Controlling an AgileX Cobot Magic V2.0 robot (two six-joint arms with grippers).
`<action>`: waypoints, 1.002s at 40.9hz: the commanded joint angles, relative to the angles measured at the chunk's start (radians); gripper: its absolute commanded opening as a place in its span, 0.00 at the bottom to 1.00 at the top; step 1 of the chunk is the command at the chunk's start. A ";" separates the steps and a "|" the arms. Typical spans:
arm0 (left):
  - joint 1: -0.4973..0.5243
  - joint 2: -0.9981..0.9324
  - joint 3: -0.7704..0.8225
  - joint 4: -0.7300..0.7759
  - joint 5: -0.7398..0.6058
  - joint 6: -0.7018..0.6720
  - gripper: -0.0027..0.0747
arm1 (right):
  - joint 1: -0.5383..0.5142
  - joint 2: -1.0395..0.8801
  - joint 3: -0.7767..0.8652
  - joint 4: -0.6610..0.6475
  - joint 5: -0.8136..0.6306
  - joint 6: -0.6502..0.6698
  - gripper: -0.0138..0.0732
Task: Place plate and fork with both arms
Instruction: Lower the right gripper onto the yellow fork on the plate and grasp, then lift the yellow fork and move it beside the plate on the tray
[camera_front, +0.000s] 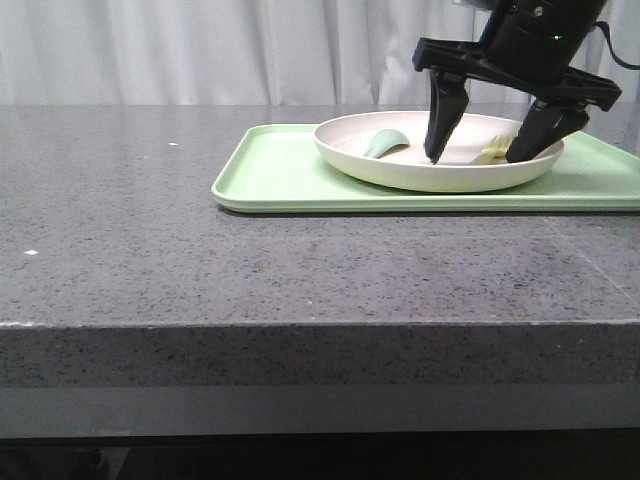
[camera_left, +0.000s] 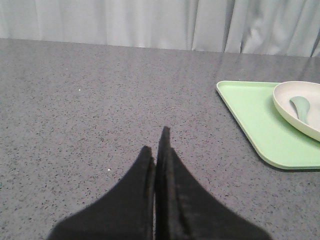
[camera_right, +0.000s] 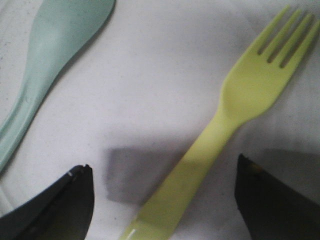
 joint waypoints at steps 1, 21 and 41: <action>0.002 0.005 -0.026 0.001 -0.082 -0.010 0.01 | -0.007 -0.035 -0.027 0.008 -0.026 0.003 0.85; 0.002 0.005 -0.026 0.001 -0.082 -0.010 0.01 | -0.007 -0.035 -0.027 0.008 -0.022 0.003 0.39; 0.002 0.005 -0.026 0.001 -0.082 -0.010 0.01 | -0.007 -0.038 -0.028 0.024 -0.030 0.003 0.22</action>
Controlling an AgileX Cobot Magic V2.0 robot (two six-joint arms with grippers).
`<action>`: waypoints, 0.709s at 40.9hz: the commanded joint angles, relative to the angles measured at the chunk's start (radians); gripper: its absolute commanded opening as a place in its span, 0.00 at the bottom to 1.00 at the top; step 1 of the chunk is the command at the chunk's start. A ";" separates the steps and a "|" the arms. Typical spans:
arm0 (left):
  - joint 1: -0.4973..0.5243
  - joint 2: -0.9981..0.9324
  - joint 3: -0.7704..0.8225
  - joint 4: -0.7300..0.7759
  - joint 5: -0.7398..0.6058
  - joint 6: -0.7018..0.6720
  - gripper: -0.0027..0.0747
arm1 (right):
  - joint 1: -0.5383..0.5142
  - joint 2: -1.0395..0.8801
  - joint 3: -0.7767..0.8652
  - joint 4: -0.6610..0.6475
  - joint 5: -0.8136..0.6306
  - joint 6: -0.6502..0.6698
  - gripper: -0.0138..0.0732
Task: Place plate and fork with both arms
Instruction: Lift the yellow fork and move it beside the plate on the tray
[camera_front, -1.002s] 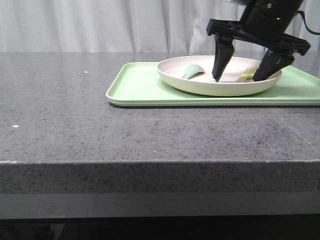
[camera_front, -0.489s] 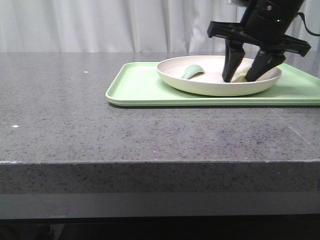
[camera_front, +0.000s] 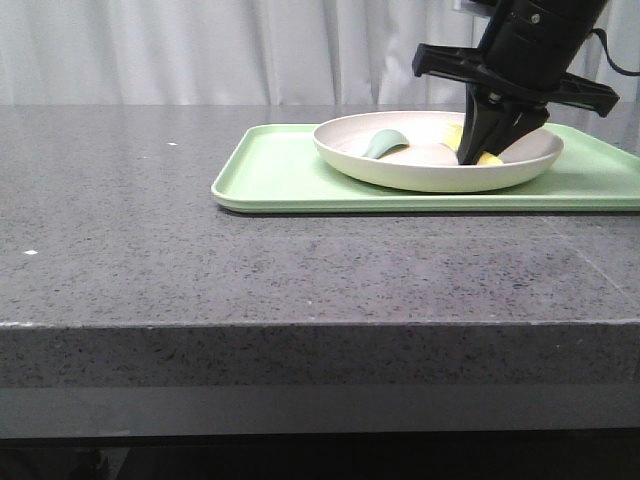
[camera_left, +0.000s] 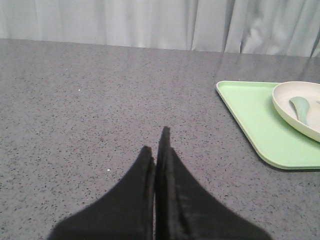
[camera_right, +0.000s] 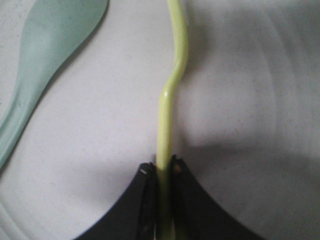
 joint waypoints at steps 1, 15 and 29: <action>0.002 0.005 -0.026 0.001 -0.082 -0.010 0.01 | -0.005 -0.050 -0.027 0.018 -0.030 0.001 0.22; 0.002 0.005 -0.026 0.001 -0.082 -0.010 0.01 | -0.005 -0.053 -0.194 0.018 0.085 0.001 0.19; 0.002 0.005 -0.026 0.001 -0.082 -0.010 0.01 | -0.065 -0.060 -0.315 0.017 0.180 -0.031 0.19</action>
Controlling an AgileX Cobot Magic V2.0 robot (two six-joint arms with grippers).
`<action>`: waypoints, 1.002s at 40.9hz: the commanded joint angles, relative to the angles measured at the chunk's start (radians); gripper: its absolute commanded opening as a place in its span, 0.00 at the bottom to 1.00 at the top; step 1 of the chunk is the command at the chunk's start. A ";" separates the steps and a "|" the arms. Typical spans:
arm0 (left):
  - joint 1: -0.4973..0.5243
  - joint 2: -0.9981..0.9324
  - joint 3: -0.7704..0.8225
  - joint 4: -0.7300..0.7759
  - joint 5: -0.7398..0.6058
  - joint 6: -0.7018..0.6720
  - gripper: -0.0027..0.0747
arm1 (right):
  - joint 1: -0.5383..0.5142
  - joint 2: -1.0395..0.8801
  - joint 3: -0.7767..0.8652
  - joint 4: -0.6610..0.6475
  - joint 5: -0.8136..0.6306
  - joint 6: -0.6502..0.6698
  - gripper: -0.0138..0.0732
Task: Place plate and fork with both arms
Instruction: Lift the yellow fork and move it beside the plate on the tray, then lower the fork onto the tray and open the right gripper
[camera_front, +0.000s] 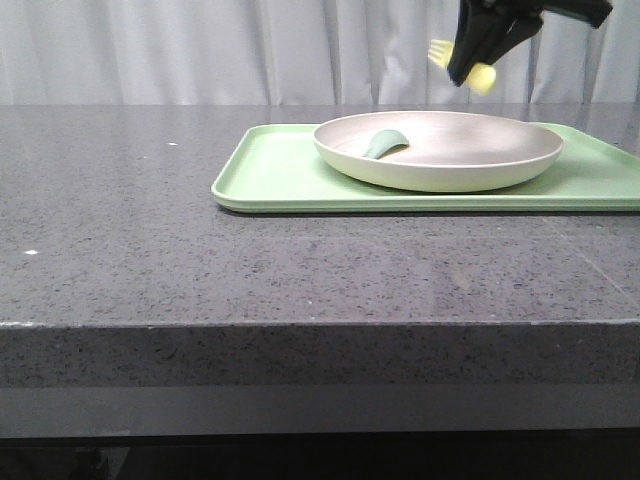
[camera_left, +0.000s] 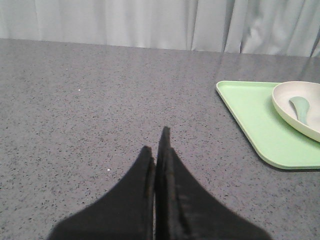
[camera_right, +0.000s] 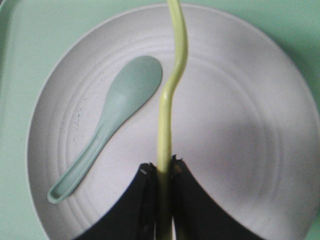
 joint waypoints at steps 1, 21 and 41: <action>0.002 0.005 -0.026 0.001 -0.082 -0.010 0.01 | -0.052 -0.061 -0.045 0.007 0.003 -0.019 0.19; 0.002 0.005 -0.026 0.001 -0.082 -0.010 0.01 | -0.235 -0.010 -0.037 -0.006 0.105 -0.104 0.19; 0.002 0.005 -0.026 0.001 -0.082 -0.010 0.01 | -0.237 0.062 -0.037 -0.038 0.151 -0.103 0.19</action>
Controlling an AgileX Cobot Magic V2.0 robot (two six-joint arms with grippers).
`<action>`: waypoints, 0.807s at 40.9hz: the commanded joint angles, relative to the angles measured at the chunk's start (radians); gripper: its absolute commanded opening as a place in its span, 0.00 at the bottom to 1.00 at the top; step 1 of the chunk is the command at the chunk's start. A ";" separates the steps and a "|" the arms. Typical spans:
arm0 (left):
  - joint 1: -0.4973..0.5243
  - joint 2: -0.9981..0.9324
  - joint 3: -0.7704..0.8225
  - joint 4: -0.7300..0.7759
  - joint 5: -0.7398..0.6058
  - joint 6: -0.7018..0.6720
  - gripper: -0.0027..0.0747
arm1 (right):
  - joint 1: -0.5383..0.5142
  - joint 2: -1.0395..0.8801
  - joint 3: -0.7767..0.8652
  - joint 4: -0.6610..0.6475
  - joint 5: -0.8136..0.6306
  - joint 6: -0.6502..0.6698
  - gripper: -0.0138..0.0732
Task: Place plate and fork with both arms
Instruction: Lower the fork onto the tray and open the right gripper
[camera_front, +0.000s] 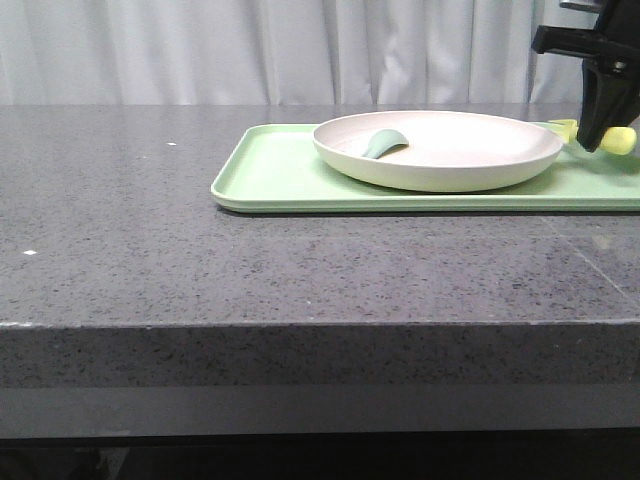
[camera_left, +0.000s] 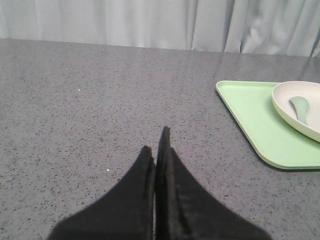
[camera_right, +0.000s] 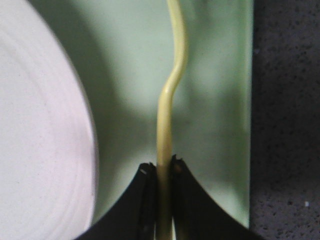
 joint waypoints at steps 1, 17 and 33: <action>0.002 0.005 -0.026 0.001 -0.082 -0.010 0.01 | -0.008 -0.046 -0.028 -0.002 -0.018 -0.010 0.19; 0.002 0.005 -0.026 0.001 -0.082 -0.010 0.01 | -0.008 -0.019 -0.028 -0.002 0.028 -0.010 0.33; 0.002 0.005 -0.026 0.001 -0.082 -0.010 0.01 | -0.008 -0.118 -0.032 -0.002 -0.012 -0.010 0.58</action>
